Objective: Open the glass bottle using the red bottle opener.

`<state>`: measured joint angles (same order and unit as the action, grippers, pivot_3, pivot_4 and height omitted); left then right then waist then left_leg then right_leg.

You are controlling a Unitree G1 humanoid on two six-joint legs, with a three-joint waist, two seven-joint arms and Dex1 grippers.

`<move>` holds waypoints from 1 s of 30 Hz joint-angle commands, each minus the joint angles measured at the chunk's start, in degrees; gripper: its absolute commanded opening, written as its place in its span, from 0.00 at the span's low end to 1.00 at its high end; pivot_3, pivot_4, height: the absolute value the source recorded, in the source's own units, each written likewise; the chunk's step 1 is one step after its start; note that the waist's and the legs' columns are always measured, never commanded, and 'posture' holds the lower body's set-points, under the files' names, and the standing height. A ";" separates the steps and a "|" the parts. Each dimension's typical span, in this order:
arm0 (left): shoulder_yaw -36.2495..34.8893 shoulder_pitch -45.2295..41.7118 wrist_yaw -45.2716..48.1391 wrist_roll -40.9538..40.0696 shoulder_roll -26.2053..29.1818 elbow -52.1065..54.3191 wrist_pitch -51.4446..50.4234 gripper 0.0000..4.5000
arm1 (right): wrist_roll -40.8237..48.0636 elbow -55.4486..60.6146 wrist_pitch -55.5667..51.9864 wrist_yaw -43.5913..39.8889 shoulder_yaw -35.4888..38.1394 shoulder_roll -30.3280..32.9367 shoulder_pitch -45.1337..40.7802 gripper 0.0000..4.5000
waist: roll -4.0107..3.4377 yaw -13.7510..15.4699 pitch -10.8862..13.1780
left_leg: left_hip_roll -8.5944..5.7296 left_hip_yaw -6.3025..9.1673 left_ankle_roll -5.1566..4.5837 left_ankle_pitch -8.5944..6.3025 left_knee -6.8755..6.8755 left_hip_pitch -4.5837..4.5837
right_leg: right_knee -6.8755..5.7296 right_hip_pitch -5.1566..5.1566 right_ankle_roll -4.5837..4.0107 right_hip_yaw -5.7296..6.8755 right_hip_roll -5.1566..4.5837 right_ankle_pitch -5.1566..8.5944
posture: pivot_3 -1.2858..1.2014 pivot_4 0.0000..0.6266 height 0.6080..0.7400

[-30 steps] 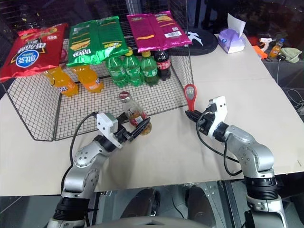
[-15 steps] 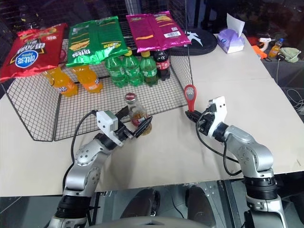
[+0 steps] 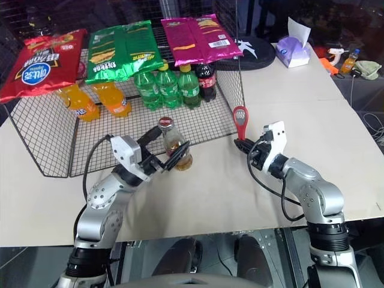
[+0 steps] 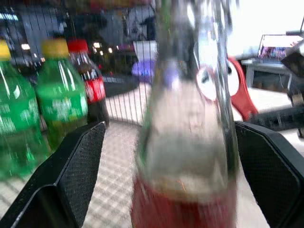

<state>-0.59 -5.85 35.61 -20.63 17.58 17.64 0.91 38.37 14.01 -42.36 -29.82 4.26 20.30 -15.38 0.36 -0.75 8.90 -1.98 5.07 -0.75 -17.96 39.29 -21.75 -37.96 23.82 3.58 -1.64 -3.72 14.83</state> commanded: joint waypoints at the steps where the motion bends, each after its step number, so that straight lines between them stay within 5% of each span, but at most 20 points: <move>1: -0.35 -0.53 -0.41 -1.46 0.38 3.00 -1.14 0.97 | 0.19 1.31 0.88 -0.69 0.24 -0.02 -0.14 0.00 | 0.00 -0.02 0.00 | 0.00 0.00 0.00 0.00 0.00 0.00 | 0.00 0.00 0.00 0.00 0.00 0.00 | 0.52 0.24 1.00; 14: -1.42 -0.53 -0.47 -5.96 1.27 6.48 -6.07 0.97 | 0.02 1.45 0.80 -0.49 0.25 0.00 0.20 0.00 | 0.00 -0.06 0.00 | 0.00 0.01 0.00 0.00 0.00 0.01 | -0.01 -0.01 0.00 0.00 0.02 0.00 | 0.52 0.24 1.00; 21: -2.30 0.23 -0.62 -6.55 2.16 8.28 -6.97 0.31 | -0.19 1.24 0.85 -0.72 -0.22 -0.09 0.17 0.00 | -0.03 -0.06 -0.02 | 0.00 0.01 0.00 0.00 0.01 0.01 | -0.01 -0.02 0.00 0.00 0.02 0.00 | 0.52 0.24 1.00; 25: -1.83 1.02 -0.02 -5.94 3.16 8.15 -7.13 0.26 | -2.63 2.00 2.74 -1.06 -2.05 0.54 -0.23 0.00 | -0.03 -0.06 -0.02 | 0.00 0.00 0.00 0.00 0.00 0.04 | -0.01 -0.03 0.00 0.00 0.02 0.00 | 0.52 0.24 1.00; 30: -0.81 1.86 0.64 -5.02 4.11 7.77 -7.05 0.26 | -17.07 3.61 16.21 -0.07 -9.47 2.32 -2.76 0.00 | -0.06 -0.09 -0.04 | 0.00 -0.01 0.00 0.00 0.00 0.06 | -0.01 -0.03 0.00 0.00 0.03 0.00 | 0.52 0.24 1.00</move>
<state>-2.28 -5.15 35.34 -26.42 20.92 24.53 -5.75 25.82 14.70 -32.27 -30.38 -3.52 22.31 -16.06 0.30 -0.85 8.86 -1.98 5.05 -0.75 -17.96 39.29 -21.68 -37.98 23.79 3.58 -1.65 -3.69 14.83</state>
